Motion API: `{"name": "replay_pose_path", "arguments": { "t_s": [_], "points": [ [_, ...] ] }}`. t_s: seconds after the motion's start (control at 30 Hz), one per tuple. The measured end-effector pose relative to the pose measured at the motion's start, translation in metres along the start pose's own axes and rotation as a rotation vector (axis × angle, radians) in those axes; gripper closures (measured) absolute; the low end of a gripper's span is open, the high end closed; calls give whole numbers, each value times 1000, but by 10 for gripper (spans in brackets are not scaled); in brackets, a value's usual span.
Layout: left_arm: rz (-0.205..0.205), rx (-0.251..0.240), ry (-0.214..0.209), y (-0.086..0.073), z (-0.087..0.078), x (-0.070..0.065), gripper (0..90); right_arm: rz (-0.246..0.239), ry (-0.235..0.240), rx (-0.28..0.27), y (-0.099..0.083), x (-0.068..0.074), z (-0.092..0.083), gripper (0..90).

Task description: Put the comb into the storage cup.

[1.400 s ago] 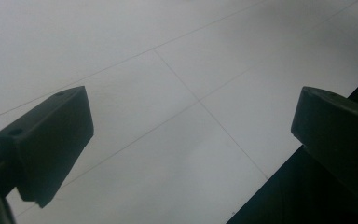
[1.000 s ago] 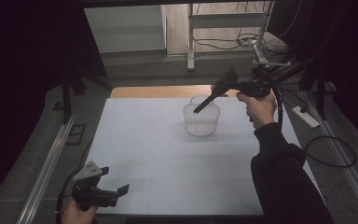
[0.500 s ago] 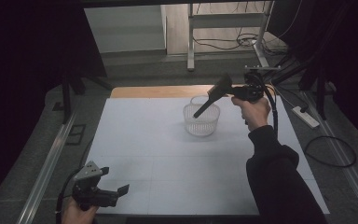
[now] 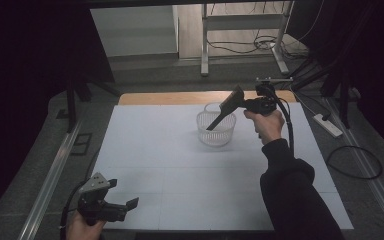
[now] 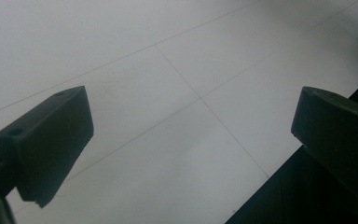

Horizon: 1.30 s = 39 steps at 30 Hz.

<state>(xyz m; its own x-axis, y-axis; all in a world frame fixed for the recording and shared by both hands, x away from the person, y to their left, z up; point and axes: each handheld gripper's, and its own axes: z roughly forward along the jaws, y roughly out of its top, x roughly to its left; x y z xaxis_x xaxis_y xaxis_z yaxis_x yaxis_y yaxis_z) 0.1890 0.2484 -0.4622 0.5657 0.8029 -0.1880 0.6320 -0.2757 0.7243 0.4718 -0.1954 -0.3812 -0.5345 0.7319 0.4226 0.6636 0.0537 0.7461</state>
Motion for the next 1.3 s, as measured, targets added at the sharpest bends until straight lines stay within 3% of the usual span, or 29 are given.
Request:
{"name": "replay_pose_path", "arguments": {
  "t_s": [0.47,0.93,1.3],
  "points": [
    [1,4,-3,0,0,0,0,22,6,30,-15,-8,16,835],
    [2,6,-3,0,1,0,0,56,17,27,-22,-15,21,833],
    [1,11,-3,1,2,0,0,119,-2,21,-28,-28,22,810]
  ]
}}
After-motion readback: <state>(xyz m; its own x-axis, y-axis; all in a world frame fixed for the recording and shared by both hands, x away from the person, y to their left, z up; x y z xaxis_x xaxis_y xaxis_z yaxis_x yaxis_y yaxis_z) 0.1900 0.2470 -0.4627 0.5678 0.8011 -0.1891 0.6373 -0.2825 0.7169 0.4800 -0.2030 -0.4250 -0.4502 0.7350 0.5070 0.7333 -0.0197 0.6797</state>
